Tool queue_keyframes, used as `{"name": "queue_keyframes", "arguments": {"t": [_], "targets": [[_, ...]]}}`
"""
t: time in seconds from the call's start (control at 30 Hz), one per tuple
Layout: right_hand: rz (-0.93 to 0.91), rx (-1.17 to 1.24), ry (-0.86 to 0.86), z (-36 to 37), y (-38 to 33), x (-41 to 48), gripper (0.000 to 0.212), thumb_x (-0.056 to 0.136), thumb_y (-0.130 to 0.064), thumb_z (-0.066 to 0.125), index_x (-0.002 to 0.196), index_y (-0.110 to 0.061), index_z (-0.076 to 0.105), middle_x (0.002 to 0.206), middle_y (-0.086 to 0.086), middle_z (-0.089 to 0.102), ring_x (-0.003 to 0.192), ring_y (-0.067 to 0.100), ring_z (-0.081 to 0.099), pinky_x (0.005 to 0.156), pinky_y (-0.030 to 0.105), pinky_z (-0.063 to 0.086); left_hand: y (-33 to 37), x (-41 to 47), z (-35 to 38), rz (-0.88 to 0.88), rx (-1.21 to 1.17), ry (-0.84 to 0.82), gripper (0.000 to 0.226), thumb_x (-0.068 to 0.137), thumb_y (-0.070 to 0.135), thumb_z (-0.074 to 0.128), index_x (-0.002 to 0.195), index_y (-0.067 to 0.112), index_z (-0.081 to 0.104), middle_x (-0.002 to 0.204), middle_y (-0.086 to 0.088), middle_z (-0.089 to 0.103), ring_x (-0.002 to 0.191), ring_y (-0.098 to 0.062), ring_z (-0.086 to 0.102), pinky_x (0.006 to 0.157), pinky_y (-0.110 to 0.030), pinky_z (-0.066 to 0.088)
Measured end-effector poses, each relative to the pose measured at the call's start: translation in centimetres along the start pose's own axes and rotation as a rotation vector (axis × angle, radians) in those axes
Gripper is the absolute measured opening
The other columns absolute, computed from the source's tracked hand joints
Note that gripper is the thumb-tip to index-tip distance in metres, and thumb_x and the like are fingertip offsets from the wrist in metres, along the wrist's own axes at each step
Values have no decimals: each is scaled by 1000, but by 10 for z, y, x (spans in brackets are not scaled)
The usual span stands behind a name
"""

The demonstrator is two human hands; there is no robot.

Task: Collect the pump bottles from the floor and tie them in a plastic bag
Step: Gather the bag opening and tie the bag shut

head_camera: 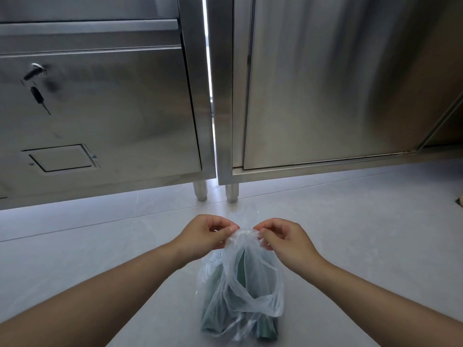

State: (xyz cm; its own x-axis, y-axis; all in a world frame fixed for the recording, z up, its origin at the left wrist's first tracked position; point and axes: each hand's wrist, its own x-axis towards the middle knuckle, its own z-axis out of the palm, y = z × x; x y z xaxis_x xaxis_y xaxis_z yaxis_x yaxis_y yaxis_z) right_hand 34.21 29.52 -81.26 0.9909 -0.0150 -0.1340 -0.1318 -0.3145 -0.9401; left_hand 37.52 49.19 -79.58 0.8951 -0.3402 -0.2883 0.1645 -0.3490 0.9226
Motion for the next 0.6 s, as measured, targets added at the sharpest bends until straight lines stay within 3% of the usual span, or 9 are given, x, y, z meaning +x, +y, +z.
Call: {"name": "queue_keyframes", "arguments": {"t": [0.23,0.43,0.6], "targets": [[-35,-124,21,-1,2,-3,12,87,-17,64,83,-27,70,83,-9,70,78,9,66,72,18,55,-1,-1,-1,49,102,-55,8,85,20,68,89,20,76,87,0,76,84,-17,71,78,-23,58],[-66,-109,71,-4,-2,-1,19,85,-15,66,76,-32,69,77,-10,70,72,7,65,67,15,53,-2,2,2,72,325,-114,12,86,27,67,93,24,75,87,9,74,75,-7,68,72,-16,55],[-69,-143,20,-6,0,-1,9,80,-26,72,76,-34,70,77,-13,70,72,3,65,67,15,51,-6,1,5,79,336,-48,12,90,30,60,79,31,65,78,12,66,66,-5,63,71,-19,56]]}}
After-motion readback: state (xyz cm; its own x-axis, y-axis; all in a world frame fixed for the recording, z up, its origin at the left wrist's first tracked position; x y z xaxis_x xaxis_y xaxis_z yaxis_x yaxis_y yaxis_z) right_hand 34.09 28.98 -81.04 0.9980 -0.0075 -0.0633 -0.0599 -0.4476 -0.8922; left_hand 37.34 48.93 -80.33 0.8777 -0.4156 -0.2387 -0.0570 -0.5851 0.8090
